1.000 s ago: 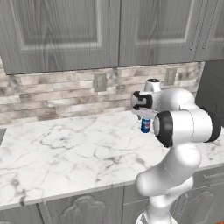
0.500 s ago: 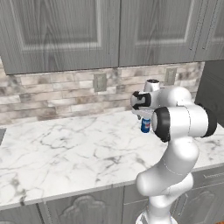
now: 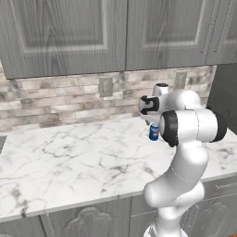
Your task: Move the drinks to the dining counter.
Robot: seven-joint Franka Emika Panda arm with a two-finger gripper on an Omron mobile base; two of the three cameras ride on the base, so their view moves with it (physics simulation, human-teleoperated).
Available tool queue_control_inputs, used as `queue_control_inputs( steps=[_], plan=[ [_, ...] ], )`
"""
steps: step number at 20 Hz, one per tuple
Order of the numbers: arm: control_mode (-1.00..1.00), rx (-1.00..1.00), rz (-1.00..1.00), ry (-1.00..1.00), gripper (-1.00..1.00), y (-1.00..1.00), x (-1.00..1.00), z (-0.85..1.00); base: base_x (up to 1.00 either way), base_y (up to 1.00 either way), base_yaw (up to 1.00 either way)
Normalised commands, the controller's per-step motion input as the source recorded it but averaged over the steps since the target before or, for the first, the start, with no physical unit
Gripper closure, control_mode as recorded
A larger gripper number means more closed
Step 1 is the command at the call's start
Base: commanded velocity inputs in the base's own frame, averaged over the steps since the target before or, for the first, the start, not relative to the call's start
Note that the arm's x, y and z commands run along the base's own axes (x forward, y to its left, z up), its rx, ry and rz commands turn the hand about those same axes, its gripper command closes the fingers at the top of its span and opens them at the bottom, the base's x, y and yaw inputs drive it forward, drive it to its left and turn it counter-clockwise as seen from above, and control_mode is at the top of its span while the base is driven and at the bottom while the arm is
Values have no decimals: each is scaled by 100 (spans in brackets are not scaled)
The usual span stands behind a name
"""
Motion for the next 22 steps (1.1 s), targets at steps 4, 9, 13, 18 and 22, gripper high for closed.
queue_control_inputs(
  steps=[4, 9, 13, 18, 22],
  plan=[
    [-100, 0, 0, 0, -100, -3, 15, -7, 0, 0, 0],
    [-100, 0, 0, 0, -100, 0, 10, -6, 0, 0, 0],
    [-100, 0, 0, 0, -100, 0, 12, -7, 0, 0, 0],
    [-100, 0, 0, 0, -100, 0, 5, -9, 0, 0, 0],
    [-100, 0, 0, 2, -100, 0, 0, -8, 0, 0, 0]
  ],
)
